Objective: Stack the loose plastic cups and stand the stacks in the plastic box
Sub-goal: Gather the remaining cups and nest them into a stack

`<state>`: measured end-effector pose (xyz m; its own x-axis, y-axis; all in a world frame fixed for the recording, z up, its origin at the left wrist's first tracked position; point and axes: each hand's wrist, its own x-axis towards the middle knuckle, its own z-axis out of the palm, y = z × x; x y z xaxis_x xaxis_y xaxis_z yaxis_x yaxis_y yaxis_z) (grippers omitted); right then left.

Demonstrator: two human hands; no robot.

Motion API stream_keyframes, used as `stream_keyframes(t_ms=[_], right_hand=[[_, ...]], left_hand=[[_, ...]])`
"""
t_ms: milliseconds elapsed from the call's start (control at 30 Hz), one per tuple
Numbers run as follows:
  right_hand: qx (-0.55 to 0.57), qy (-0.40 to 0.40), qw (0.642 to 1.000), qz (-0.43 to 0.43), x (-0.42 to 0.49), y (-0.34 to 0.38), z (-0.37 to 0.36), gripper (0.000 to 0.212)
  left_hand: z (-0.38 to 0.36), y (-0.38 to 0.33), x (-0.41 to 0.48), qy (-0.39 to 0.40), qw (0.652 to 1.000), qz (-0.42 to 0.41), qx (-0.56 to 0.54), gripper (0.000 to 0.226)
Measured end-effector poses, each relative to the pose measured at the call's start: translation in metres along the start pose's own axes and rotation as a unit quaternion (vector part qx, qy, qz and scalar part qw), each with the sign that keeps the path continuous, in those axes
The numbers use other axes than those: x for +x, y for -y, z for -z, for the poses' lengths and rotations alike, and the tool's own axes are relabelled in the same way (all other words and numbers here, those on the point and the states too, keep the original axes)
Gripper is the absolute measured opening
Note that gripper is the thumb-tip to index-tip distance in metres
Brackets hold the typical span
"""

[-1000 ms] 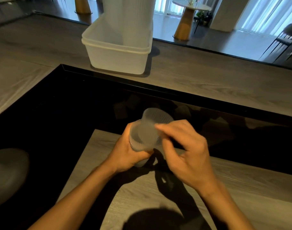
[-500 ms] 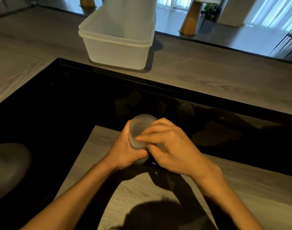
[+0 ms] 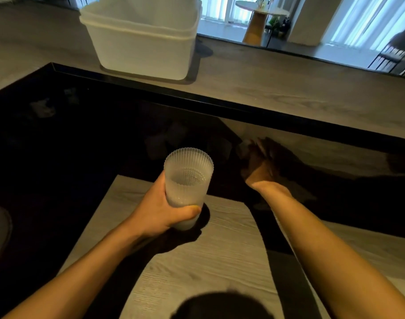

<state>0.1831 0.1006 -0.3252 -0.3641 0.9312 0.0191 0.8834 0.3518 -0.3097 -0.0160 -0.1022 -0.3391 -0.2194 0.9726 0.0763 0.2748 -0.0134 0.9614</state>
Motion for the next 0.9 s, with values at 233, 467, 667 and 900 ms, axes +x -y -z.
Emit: stream_keyframes(t_ms=[233, 467, 667, 900], right_hand=[[0.003, 0.002, 0.998, -0.065, 0.030, -0.033, -0.026, 0.061], [0.154, -0.037, 0.976, -0.152, 0.011, -0.026, -0.017, 0.031], [0.348, -0.053, 0.936, -0.033, -0.084, 0.022, 0.046, 0.012], [0.311, -0.159, 0.896, 0.273, -0.143, 0.084, 0.102, 0.015]], left_hand=[[-0.003, 0.004, 0.000, -0.009, 1.000, -0.009, -0.011, 0.087], [-0.003, 0.002, -0.001, -0.009, 1.000, -0.006, -0.016, 0.087], [-0.004, 0.001, -0.004, -0.006, 0.999, 0.020, -0.027, 0.085], [-0.006, -0.005, -0.004, 0.008, 1.000, 0.015, -0.021, 0.086]])
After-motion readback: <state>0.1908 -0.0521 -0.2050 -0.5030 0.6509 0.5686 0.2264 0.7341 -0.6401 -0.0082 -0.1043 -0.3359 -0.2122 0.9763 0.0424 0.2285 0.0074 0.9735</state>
